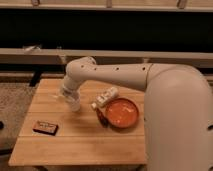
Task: Place the white sponge in the ceramic cup
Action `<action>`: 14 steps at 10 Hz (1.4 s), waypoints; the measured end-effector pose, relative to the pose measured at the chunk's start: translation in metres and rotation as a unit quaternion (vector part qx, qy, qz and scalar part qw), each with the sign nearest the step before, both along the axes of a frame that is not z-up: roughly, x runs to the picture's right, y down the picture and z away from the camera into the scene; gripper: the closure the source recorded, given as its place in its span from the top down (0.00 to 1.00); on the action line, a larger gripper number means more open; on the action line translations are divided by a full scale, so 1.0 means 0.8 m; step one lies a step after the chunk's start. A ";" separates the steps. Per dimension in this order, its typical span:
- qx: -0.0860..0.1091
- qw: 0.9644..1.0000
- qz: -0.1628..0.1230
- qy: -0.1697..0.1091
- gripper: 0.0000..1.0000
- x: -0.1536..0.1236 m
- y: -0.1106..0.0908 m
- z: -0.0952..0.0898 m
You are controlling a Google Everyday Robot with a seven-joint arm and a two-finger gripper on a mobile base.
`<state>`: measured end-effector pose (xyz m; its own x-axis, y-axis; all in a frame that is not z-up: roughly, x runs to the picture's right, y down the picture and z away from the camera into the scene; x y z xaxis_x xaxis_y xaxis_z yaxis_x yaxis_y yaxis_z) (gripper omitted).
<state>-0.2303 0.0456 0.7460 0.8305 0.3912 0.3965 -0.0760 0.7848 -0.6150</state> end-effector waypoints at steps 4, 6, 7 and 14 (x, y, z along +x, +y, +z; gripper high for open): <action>0.001 1.000 0.004 0.016 0.65 0.009 -0.001 0.003; 0.004 1.000 0.006 0.022 0.79 0.015 -0.005 0.010; 0.005 1.000 0.006 0.025 0.80 0.017 -0.008 0.015; 0.011 1.000 0.011 0.027 0.80 0.019 -0.015 0.032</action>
